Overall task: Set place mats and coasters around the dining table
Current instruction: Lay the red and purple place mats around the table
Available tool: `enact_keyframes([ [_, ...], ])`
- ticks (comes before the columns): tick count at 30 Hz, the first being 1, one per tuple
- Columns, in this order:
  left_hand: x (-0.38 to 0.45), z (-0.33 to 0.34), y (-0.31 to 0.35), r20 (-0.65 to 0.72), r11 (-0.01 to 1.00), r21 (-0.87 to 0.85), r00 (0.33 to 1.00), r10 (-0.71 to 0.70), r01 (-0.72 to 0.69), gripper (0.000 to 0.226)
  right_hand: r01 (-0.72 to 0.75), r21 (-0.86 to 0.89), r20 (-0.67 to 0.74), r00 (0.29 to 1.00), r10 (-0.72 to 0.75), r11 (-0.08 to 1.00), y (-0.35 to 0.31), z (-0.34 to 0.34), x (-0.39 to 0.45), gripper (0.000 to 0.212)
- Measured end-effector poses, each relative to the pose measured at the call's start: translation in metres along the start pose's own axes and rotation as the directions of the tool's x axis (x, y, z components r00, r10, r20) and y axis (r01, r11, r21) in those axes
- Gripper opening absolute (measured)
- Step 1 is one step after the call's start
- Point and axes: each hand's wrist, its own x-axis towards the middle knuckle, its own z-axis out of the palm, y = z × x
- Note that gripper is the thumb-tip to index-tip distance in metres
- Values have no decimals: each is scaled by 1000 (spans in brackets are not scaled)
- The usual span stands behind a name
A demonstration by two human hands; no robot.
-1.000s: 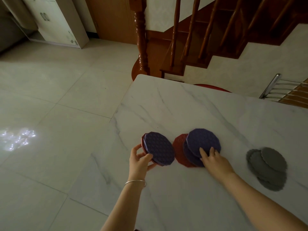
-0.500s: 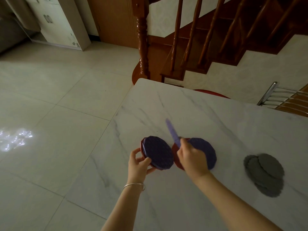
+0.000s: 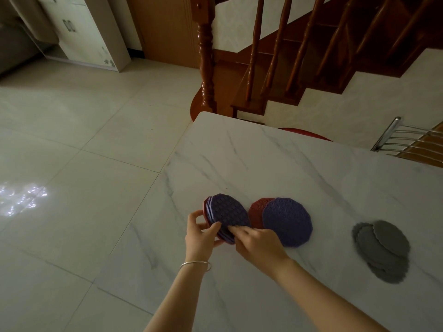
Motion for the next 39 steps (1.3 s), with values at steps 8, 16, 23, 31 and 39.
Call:
enact_keyframes([
  [8, 3, -2, 2, -15, 999, 39, 1000, 24, -23, 41, -499, -173, 337, 780, 527, 849, 81, 4, -38, 73],
  [16, 3, -9, 4, -37, 999, 43, 999, 22, -20, 38, -286, -414, 468, 747, 472, 864, 82, 2, -35, 62],
  [23, 0, -9, 7, -27, 998, 50, 999, 33, -31, 38, -428, -132, 55, 897, 438, 894, 66, -30, -8, 34],
  [31, -2, -8, 6, -59, 997, 69, 998, 34, -30, 39, -480, 269, -147, 837, 528, 835, 15, -36, 29, 27],
  [39, -4, -10, 2, -150, 999, 40, 988, 42, -36, 29, -249, 327, 99, 968, 229, 912, -38, 12, 22, 39],
])
